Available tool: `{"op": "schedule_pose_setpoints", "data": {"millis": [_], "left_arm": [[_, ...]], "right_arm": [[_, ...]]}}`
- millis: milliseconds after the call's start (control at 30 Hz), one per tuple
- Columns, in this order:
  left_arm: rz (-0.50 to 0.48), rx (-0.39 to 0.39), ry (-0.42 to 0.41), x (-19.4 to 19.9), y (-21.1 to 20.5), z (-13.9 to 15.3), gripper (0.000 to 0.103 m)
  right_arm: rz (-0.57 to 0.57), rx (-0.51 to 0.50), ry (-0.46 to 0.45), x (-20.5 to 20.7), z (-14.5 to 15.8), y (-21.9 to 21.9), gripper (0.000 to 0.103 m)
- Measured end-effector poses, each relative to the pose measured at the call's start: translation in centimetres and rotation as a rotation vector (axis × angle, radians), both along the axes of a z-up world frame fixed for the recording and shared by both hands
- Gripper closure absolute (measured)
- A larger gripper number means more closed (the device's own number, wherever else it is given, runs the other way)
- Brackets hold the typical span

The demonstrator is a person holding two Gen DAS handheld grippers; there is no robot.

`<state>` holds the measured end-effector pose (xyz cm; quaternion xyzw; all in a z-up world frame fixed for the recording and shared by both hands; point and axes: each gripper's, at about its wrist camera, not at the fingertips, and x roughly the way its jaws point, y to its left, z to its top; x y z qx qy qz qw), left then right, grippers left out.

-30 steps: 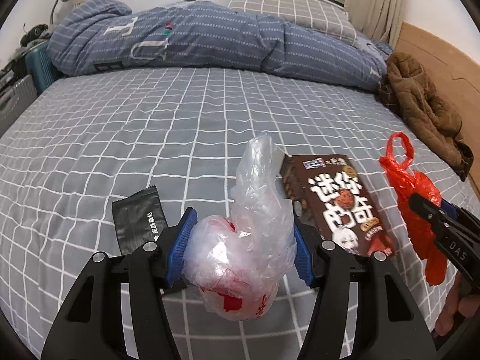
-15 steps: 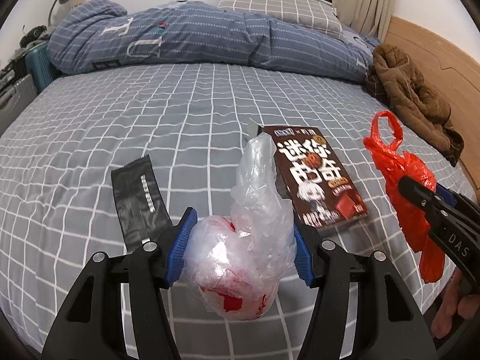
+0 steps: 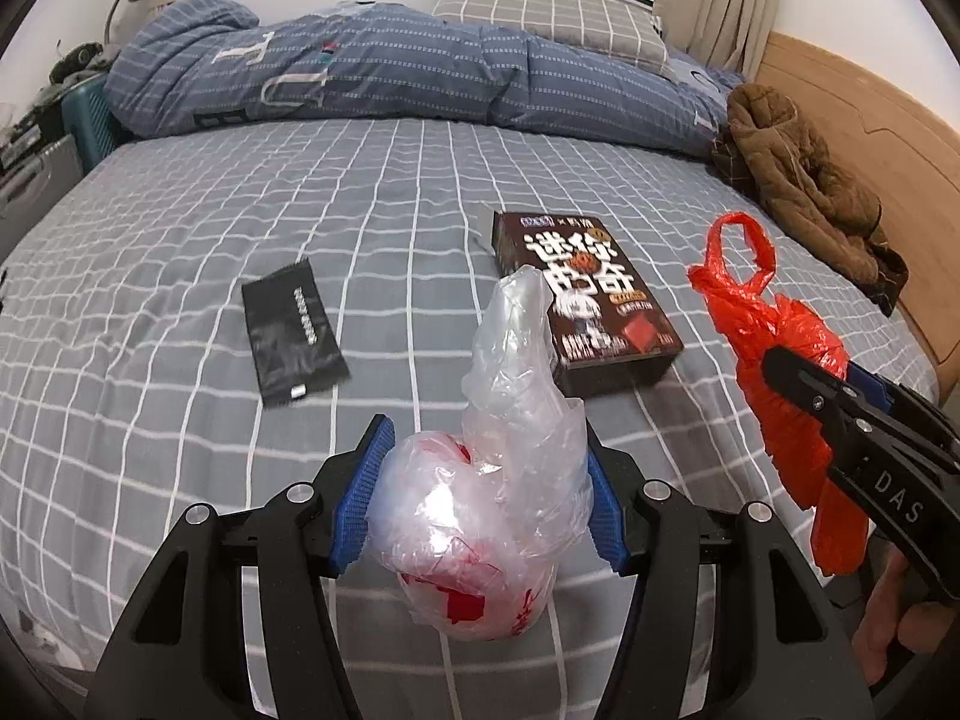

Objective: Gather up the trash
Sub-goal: 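Carry the clear bag and red bag with both grippers toward the black bin, then lower both grippers with the clear and red bags over the bin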

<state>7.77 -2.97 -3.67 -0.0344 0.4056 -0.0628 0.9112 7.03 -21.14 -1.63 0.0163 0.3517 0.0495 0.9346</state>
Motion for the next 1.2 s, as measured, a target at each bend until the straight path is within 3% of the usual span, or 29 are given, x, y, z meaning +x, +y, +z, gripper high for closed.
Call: {"op": "schedule_pose_setpoints", "data": {"millis": [667, 1200], "left_arm": [[0.009, -0.021, 0.013, -7.6, 0.8, 0.0, 0.046], [0.030, -0.032, 0.093, -13.7, 1.4, -3.2, 0.046]], "right_arm": [[0.035, 0.001, 0.004, -8.0, 0.0, 0.7, 0.060], [0.081, -0.007, 0.069, -14.0, -2.7, 2.4, 0.060]]}}
